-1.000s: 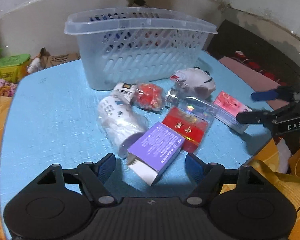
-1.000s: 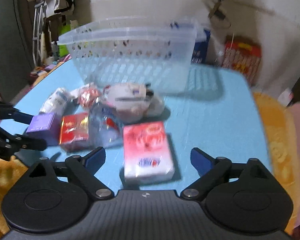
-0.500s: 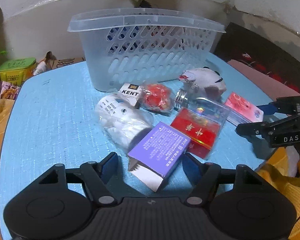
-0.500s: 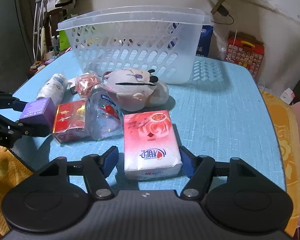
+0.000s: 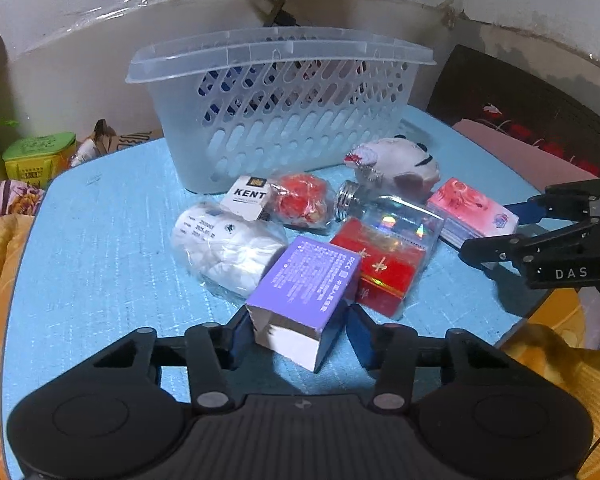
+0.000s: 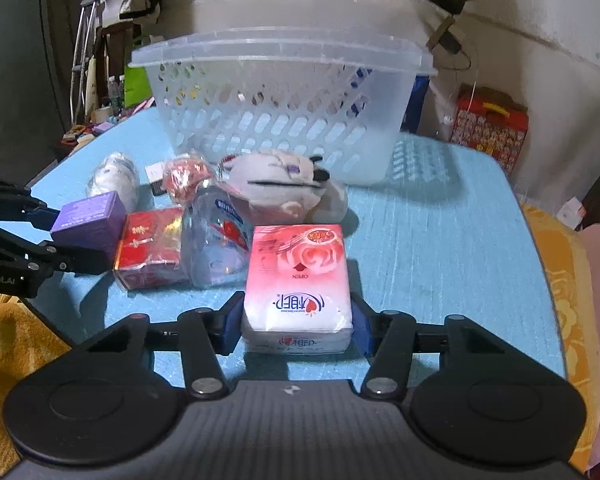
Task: Organize objects
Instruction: 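Grasp the pink tissue pack with the right tool while the left grasps the purple box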
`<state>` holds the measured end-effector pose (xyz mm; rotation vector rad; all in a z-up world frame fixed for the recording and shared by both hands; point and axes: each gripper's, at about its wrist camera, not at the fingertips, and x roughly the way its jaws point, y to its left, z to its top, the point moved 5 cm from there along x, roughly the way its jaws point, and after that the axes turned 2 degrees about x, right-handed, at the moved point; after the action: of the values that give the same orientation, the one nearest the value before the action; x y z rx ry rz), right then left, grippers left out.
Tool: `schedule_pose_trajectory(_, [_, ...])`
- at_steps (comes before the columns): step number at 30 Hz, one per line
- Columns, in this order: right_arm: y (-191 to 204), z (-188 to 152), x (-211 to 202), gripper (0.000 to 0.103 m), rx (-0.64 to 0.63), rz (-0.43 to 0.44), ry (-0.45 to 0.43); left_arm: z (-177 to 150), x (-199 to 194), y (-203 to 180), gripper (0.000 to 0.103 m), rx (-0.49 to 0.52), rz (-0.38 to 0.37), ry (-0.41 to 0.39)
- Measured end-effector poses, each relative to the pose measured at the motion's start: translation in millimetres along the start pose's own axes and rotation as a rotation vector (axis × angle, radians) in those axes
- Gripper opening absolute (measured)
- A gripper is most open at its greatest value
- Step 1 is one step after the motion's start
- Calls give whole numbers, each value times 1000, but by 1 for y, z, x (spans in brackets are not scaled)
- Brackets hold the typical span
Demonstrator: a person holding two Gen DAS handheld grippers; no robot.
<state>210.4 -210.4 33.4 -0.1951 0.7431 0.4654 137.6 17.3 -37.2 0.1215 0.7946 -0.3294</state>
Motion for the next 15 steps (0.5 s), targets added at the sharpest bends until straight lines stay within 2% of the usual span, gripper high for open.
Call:
schedule_pose_trajectory(6, [0,8,-21,56,5,0,-87,5,-16,-4,51,-3,-10,-65])
schedule_pose_trajectory(15, [-3,18,-34,56,47,15,-154,11,-35,2,49,-31,12,-162])
